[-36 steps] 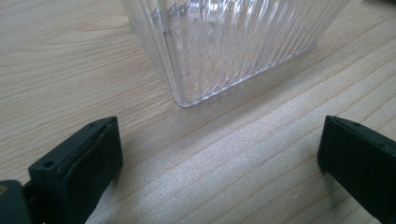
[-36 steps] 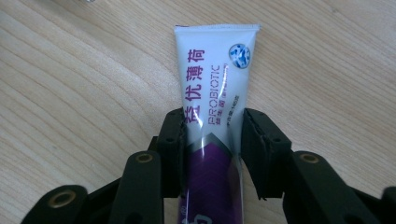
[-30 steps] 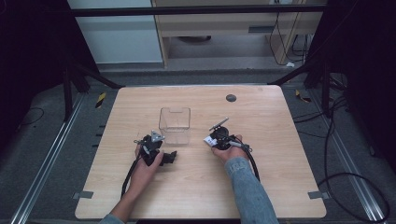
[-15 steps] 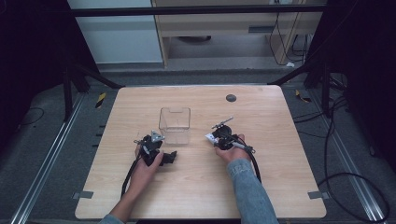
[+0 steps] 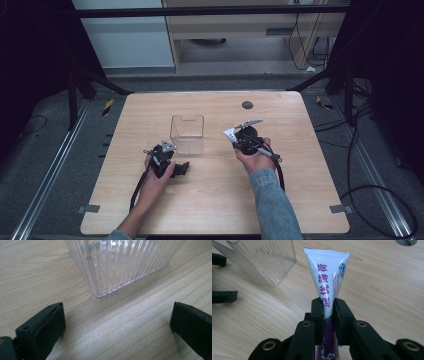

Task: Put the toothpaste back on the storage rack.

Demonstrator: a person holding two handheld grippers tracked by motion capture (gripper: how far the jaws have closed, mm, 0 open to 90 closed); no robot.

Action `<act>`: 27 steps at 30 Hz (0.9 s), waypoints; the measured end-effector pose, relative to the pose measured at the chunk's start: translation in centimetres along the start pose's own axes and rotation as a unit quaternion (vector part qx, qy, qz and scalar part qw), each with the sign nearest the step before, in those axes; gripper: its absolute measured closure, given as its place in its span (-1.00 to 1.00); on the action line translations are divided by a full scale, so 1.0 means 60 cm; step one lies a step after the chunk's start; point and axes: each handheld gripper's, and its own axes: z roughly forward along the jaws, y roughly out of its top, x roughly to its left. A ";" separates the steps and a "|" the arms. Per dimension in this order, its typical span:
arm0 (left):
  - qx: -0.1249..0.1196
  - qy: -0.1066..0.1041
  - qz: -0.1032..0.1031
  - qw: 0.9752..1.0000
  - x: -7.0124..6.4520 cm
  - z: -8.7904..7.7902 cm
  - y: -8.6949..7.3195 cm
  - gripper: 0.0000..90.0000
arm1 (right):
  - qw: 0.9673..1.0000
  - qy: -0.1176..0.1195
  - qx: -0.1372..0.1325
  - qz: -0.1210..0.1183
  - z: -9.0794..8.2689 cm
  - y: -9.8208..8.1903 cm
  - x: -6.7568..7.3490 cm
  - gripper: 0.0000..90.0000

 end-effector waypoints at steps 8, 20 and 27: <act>0.000 -0.001 0.000 1.000 0.000 0.000 0.000 -1.00 | 1.000 -0.006 -0.028 -0.003 -0.021 0.009 -0.009 0.76; 0.000 -0.001 0.000 1.000 0.000 0.000 0.000 -1.00 | 0.997 -0.022 -0.069 0.008 -0.034 0.021 -0.010 0.77; 0.000 -0.001 0.000 1.000 0.000 0.000 0.000 -1.00 | 0.996 -0.023 -0.090 0.008 -0.047 0.033 -0.009 0.77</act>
